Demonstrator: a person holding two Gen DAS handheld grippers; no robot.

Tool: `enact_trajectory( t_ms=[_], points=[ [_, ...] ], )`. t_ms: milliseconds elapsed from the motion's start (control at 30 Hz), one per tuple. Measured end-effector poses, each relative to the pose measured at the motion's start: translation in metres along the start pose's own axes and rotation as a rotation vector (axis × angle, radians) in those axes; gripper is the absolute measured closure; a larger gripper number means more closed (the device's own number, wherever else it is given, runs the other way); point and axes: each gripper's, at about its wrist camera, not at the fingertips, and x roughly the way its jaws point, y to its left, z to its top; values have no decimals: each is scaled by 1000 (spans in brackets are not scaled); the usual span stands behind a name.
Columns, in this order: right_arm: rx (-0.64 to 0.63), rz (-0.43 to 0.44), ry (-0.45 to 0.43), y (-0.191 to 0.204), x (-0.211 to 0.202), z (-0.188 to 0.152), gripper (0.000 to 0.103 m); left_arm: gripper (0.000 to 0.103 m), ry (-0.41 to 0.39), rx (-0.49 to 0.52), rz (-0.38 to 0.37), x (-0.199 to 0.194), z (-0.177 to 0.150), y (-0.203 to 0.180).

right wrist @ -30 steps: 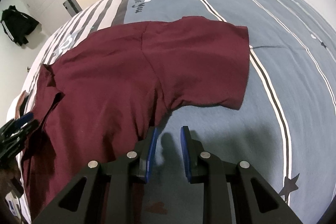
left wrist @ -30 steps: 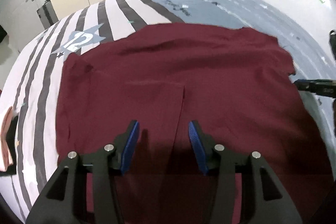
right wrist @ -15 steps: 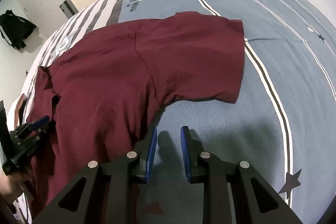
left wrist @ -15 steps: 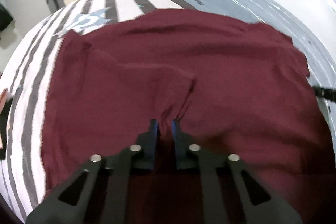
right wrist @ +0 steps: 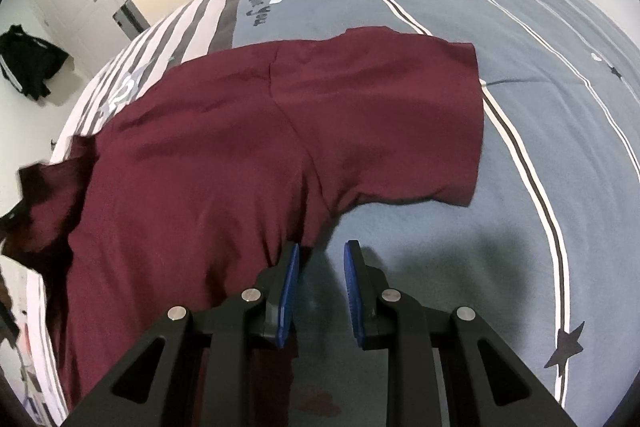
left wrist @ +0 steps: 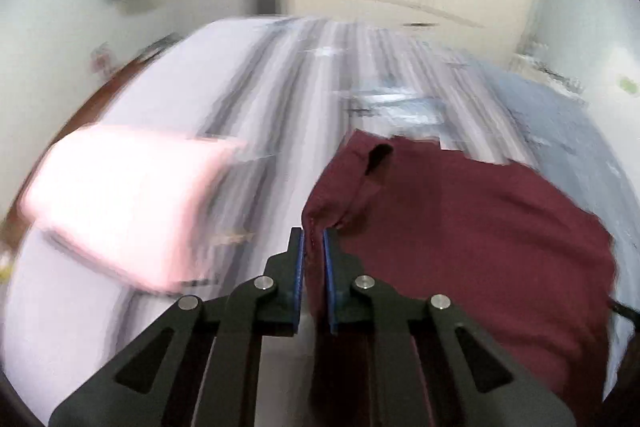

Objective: Fold clothes

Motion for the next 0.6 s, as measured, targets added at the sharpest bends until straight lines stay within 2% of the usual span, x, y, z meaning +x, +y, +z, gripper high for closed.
enact_trajectory(
  t_ms=[133,333,433,533,600],
  points=[
    [9,-8,-1,6,0,3,82,94,68,-98,202,6,-13,89],
    [-29,-22,11,21,1,1,82,91,62,-99,94,-6,-43,82],
    [-34,-33,14,26,1,0,82,90,89,-100,25,1,-55,64],
    [-40,-42,11,30,-2,-2,82,84,99,-95,-53,-2,-72,47],
    [-46,-38,6,32,-5,-4,82,76,102,-92,-106,-7,-85,36]
  ],
)
